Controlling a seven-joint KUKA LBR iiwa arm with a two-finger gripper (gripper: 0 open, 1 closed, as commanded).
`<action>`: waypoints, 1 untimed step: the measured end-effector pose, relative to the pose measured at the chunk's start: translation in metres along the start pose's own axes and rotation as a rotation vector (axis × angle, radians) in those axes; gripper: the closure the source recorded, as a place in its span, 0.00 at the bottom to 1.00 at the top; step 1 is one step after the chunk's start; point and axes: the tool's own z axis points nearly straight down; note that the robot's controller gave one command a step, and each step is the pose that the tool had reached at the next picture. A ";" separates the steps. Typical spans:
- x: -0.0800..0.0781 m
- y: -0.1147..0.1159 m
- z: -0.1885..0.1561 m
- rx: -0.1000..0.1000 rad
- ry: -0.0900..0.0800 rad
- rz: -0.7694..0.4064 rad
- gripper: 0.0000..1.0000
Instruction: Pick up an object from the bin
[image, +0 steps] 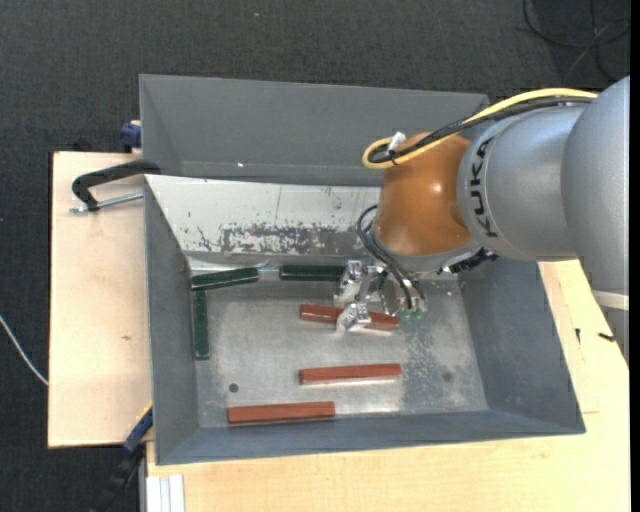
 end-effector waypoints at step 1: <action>0.000 0.000 0.000 0.000 -0.001 0.000 1.00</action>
Offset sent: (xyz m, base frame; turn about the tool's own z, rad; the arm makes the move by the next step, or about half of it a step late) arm -0.0089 -0.0049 0.2112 -0.0319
